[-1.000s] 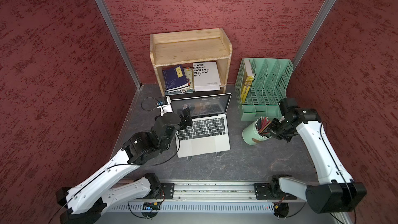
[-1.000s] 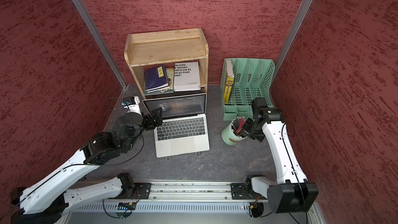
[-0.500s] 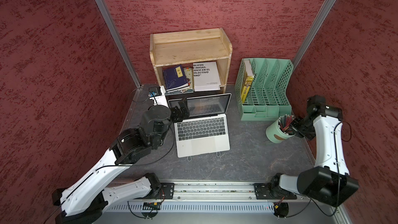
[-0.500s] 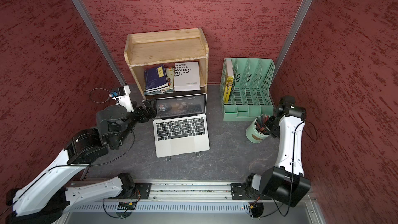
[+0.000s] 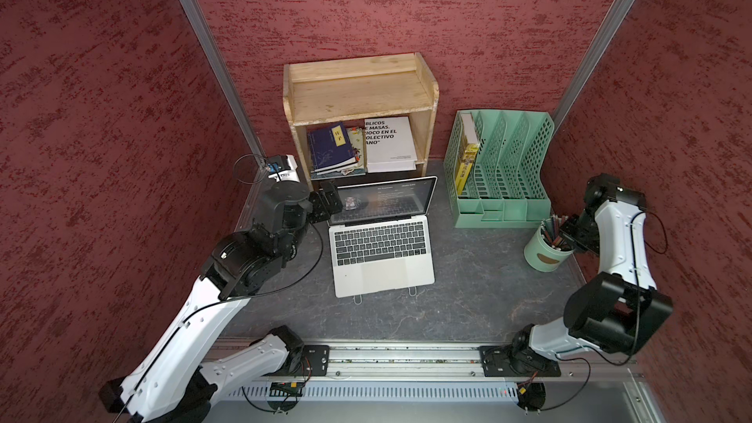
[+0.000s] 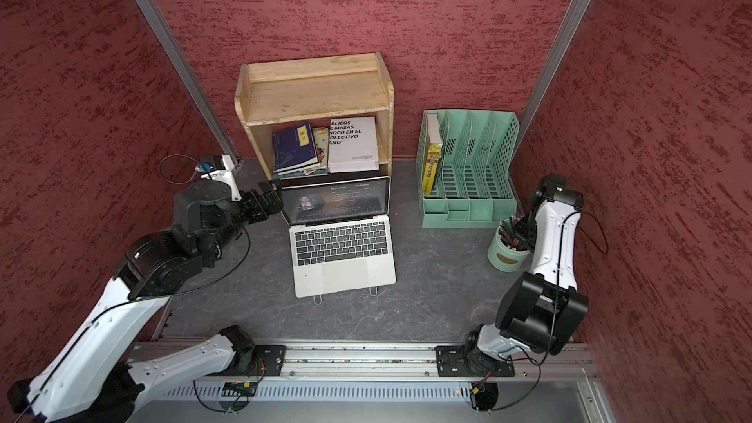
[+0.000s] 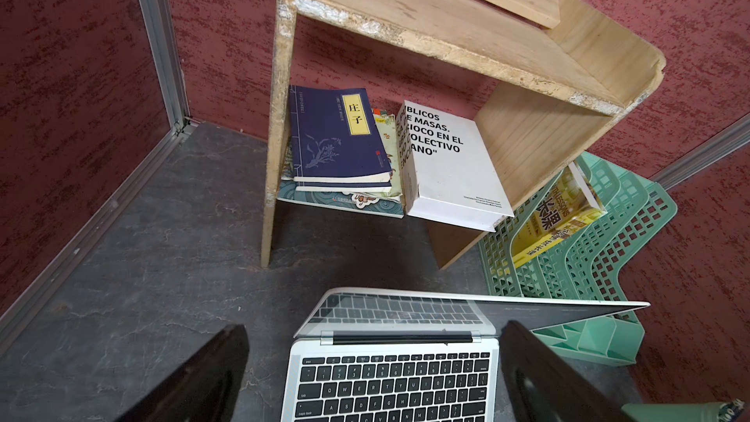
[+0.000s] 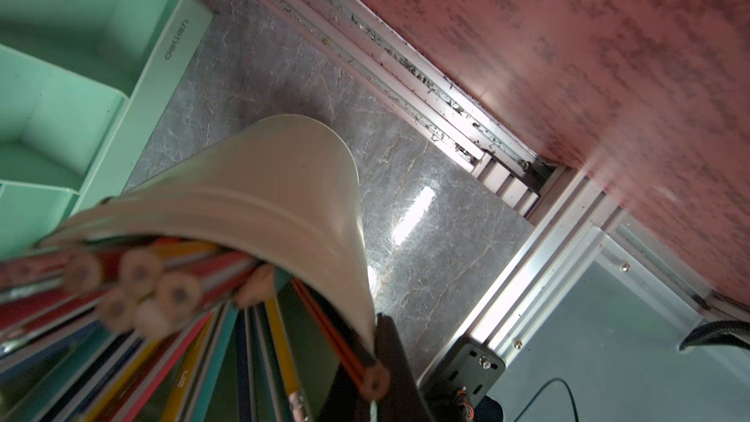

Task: Close the laptop lid and set it aside
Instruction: Place the distractor at the center of the board, then close the lid of the laptop.

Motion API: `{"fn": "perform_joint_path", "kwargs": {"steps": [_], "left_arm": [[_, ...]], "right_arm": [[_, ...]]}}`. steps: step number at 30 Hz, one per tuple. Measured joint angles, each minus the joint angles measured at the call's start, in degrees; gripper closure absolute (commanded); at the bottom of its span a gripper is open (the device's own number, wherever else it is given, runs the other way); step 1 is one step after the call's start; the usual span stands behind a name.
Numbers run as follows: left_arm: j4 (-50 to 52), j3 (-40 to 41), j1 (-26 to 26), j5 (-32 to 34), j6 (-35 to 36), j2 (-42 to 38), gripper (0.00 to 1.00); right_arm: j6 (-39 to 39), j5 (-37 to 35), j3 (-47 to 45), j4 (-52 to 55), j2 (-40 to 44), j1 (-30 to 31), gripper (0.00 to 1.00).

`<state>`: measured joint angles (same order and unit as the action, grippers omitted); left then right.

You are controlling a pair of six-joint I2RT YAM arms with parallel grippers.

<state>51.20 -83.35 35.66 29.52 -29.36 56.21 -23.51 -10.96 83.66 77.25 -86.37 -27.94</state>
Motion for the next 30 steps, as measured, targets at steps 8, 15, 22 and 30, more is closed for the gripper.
{"fn": "perform_joint_path", "kwargs": {"steps": [8,15,22,30], "left_arm": [[4.9,-4.2,-7.6,-7.2,-3.3,1.6,0.00],[9.8,-5.3,-16.5,-17.9,-8.6,4.3,0.00],[14.1,-7.1,-26.0,-29.0,-13.8,6.4,0.00],[15.0,-12.5,-30.9,-38.1,-16.8,9.4,0.00]], "right_arm": [[0.2,0.5,-0.6,-4.3,-3.1,-0.1,0.92],[0.1,2.1,-1.5,-7.4,-2.9,-0.2,0.23],[-1.0,2.6,-1.6,-7.6,0.8,-0.3,0.01],[-6.0,6.4,3.3,-6.6,11.9,1.1,0.02]]}}
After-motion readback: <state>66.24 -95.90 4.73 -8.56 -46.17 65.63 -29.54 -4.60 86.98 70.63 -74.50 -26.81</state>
